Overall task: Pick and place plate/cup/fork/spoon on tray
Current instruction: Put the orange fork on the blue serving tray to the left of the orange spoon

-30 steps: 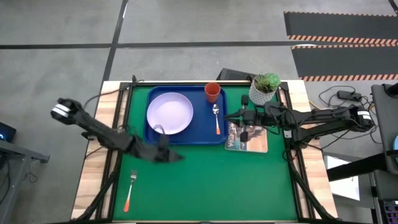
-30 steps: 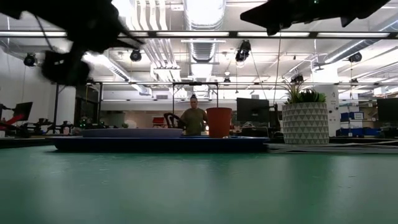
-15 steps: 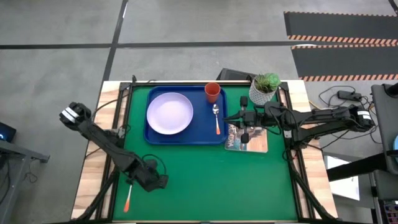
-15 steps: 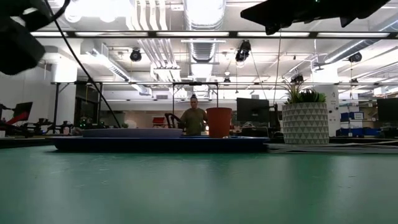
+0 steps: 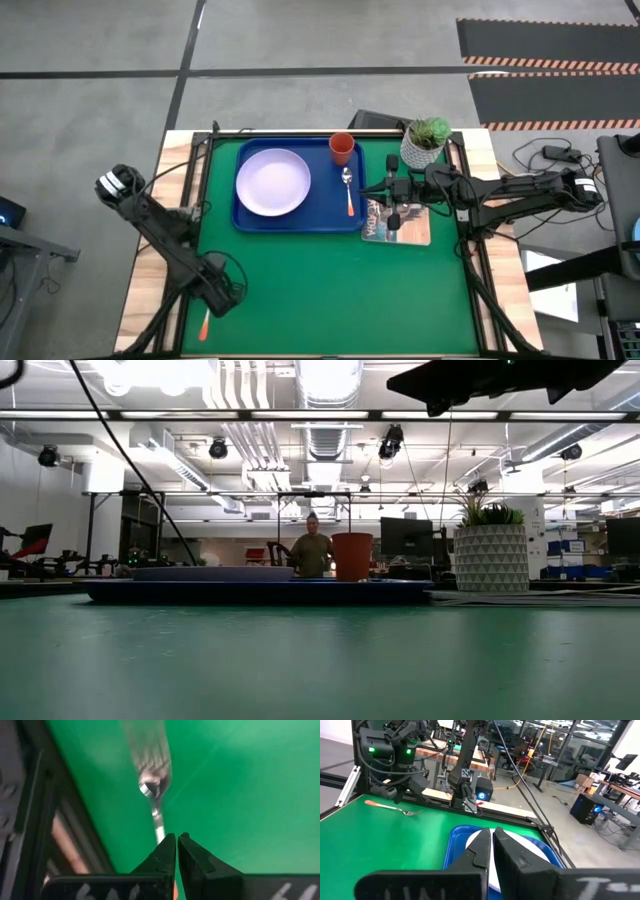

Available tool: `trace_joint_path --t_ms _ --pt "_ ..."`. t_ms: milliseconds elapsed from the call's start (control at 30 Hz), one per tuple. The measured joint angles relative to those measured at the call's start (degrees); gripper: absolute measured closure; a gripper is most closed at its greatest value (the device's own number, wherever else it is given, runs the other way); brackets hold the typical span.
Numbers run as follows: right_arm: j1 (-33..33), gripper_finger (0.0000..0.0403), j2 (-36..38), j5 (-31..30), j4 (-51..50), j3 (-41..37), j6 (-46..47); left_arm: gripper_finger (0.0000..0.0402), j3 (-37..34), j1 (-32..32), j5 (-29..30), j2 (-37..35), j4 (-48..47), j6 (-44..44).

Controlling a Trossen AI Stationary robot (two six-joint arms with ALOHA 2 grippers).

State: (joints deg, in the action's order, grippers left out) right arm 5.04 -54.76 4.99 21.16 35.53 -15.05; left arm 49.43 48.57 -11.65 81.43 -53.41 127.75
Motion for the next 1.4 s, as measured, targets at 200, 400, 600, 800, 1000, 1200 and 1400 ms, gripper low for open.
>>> trace_joint_path --t_ms 200,400,600,800,1000,1200,1400 --pt "0.0 0.0394 0.0 -0.02 -0.61 0.0 -0.13 0.0402 -0.07 3.47 -1.58 -0.01 0.38 4.77" --pt "0.0 0.0394 0.0 -0.04 -1.12 0.0 -0.48 0.0402 -0.31 4.31 -1.46 -0.02 0.31 6.92" --pt "0.0 0.0394 0.0 -0.04 -1.19 0.0 -0.48 0.0401 -0.35 4.39 0.32 0.73 0.33 6.9" --pt "0.0 0.0394 0.0 -0.04 -1.28 0.0 -0.46 0.0362 -0.37 4.49 0.78 4.08 0.6 6.31" --pt "0.0 0.0394 0.0 -0.07 -1.28 0.0 -0.55 0.0292 -0.37 4.53 -0.76 6.95 1.23 4.94" --pt "0.0 0.0394 0.0 -0.07 -1.28 0.0 -1.22 0.026 -0.37 4.53 -1.7 8.22 2.4 3.47" --pt "0.0 0.0394 0.0 -0.09 -1.26 0.0 -1.7 0.0259 -0.37 4.53 -1.78 8.37 2.39 3.7"
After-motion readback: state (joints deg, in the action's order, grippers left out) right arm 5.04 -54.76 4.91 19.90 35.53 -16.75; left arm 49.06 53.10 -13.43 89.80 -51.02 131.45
